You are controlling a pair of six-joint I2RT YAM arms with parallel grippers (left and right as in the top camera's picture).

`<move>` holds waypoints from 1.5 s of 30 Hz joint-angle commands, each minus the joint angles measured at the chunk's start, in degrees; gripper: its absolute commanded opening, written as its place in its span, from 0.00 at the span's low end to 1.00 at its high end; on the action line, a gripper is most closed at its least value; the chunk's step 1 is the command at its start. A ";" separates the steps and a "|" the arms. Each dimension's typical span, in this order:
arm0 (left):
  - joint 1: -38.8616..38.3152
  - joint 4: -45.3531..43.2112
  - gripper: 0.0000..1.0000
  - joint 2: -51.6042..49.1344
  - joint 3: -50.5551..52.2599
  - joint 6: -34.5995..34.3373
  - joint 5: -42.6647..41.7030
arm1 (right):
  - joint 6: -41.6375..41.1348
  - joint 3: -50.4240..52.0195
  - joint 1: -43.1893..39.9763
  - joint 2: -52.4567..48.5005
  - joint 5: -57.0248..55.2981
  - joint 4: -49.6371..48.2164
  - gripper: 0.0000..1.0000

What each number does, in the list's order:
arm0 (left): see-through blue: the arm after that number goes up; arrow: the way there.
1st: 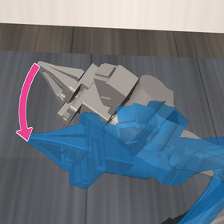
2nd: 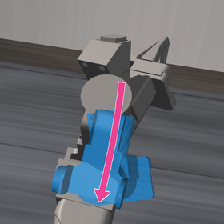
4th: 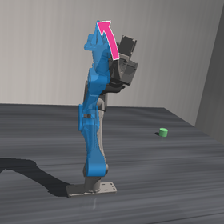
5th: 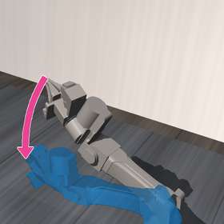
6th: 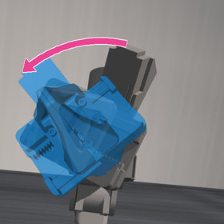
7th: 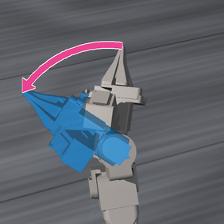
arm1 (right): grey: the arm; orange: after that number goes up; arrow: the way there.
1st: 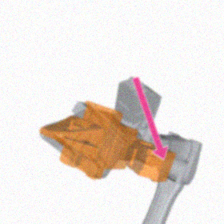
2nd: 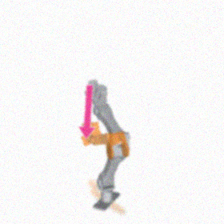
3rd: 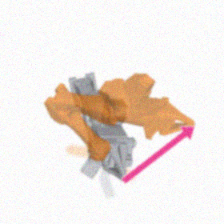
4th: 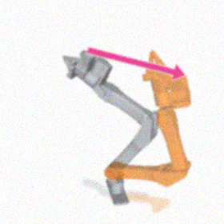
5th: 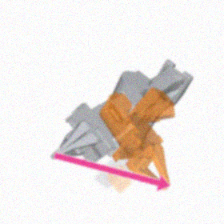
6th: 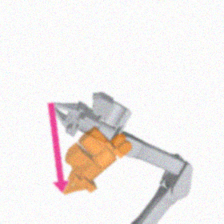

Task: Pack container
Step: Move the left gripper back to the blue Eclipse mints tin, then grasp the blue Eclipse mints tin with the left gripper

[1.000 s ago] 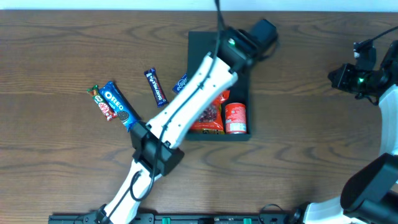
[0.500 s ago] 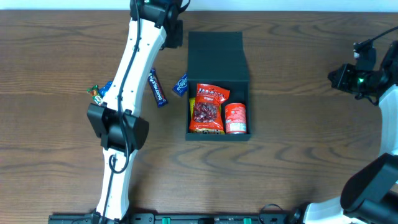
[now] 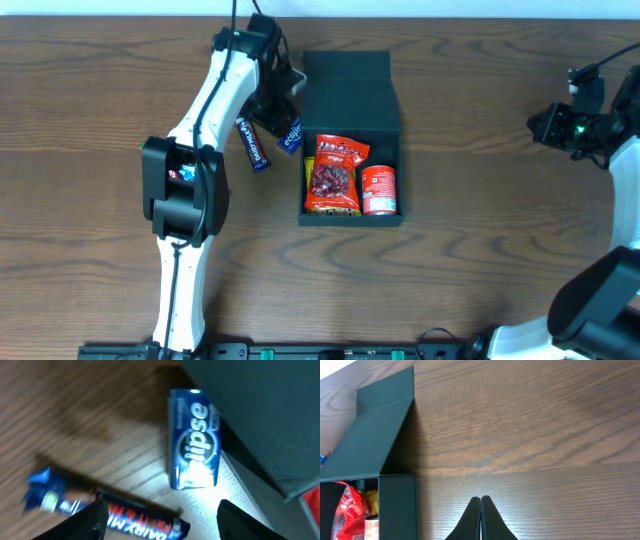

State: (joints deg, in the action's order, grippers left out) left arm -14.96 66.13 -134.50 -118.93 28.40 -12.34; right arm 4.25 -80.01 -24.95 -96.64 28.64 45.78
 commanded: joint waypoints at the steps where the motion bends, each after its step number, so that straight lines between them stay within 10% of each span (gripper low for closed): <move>1: -0.17 -2.86 0.79 0.24 2.51 6.82 -3.91 | 0.92 -0.87 -0.09 0.52 0.31 0.33 0.03; 9: -1.07 -10.49 0.97 0.24 4.28 6.80 -4.20 | 0.46 -0.87 -0.11 0.52 0.28 0.74 0.03; 21: -3.13 -13.31 0.93 -0.46 7.30 6.78 -4.24 | 0.48 -0.87 -0.11 0.52 0.28 0.48 0.03; 45: -4.20 -17.11 0.61 -1.62 10.95 6.05 -1.01 | 0.50 -0.87 -0.11 0.52 0.28 0.52 0.03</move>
State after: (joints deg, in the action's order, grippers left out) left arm -19.03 48.99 -134.65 -108.16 34.52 -14.59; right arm 4.23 -80.01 -24.95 -96.64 28.64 46.26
